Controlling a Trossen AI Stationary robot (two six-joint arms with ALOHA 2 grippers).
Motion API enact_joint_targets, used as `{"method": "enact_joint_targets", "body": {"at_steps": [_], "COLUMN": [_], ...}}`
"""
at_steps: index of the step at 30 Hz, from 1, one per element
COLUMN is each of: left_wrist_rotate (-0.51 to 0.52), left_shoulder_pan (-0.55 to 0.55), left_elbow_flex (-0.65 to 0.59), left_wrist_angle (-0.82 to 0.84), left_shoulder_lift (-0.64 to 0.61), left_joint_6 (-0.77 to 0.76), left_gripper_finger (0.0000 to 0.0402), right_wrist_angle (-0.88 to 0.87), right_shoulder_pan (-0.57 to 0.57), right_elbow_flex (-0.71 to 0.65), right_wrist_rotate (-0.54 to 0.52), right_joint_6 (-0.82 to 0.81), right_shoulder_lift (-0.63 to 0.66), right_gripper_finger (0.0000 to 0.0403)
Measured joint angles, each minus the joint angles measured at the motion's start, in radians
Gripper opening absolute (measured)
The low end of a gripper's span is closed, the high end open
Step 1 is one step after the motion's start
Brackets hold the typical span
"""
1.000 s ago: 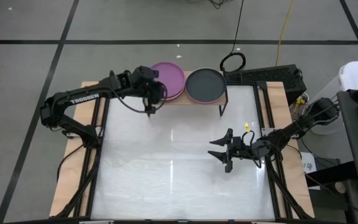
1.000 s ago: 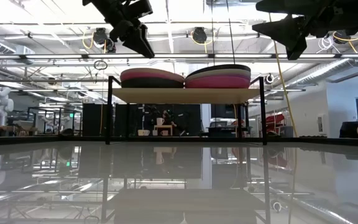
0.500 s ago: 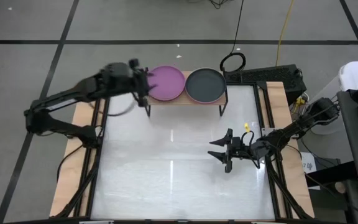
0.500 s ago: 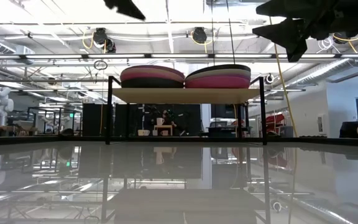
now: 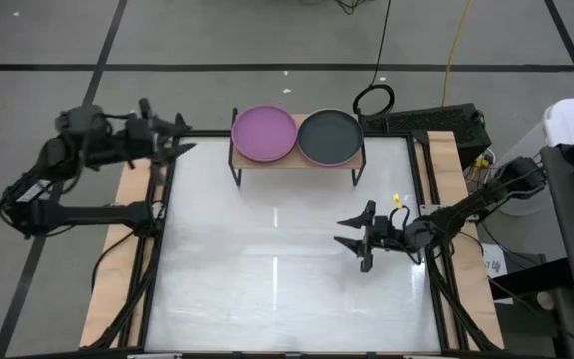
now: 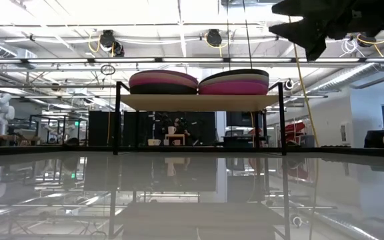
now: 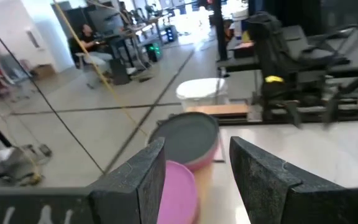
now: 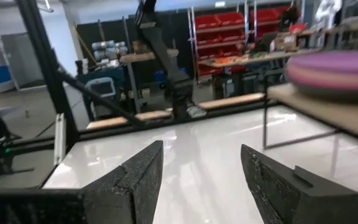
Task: Place and stack plates onto a shelf
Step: Return to Home Position
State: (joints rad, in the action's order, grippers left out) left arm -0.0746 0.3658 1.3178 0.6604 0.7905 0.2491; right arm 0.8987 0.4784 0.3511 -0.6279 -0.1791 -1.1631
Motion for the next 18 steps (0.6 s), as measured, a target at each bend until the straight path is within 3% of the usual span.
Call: {"method": "enact_joint_targets", "body": {"at_steps": [6, 12, 18], "left_wrist_rotate": [-0.012, -0.012, -0.013], "left_shoulder_pan": [-0.031, -0.053, -0.074], "left_elbow_flex": [-0.069, -0.332, -0.583], "left_wrist_angle": [0.095, 0.002, -0.101], "left_shoulder_lift": [-0.105, -0.283, -0.483], "left_joint_6": [-0.071, -0.145, -0.231], "left_gripper_finger": [0.0184, 0.0184, 0.0184], "right_wrist_angle": [-0.095, -0.333, -0.591], "right_shoulder_pan": [-0.049, -0.093, -0.094], "right_elbow_flex": [0.000, 0.000, 0.000], "right_wrist_rotate": [0.018, 0.130, 0.132], "right_joint_6": [0.092, 0.113, 0.114], "right_shoulder_lift": [0.165, 0.422, 0.641], "right_gripper_finger": [0.0196, 0.0196, 0.0196]}}
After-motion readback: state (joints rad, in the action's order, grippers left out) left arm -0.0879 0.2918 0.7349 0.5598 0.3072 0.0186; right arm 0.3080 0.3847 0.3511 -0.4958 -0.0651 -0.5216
